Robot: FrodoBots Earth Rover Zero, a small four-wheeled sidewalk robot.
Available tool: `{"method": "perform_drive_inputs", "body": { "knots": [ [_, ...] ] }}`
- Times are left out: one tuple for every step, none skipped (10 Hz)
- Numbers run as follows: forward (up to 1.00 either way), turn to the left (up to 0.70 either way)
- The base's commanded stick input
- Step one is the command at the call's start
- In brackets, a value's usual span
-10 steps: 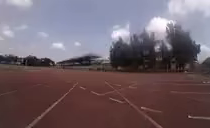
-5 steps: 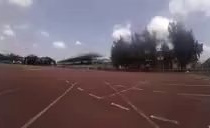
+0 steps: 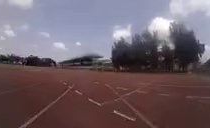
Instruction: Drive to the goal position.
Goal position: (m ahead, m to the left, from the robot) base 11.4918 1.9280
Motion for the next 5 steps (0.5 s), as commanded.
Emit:
{"method": "perform_drive_inputs", "body": {
  "knots": [
    [0.70, 0.00],
    [0.70, 0.00],
    [0.70, 0.00],
    [0.70, 0.00],
    [0.70, 0.00]
  ]
}}
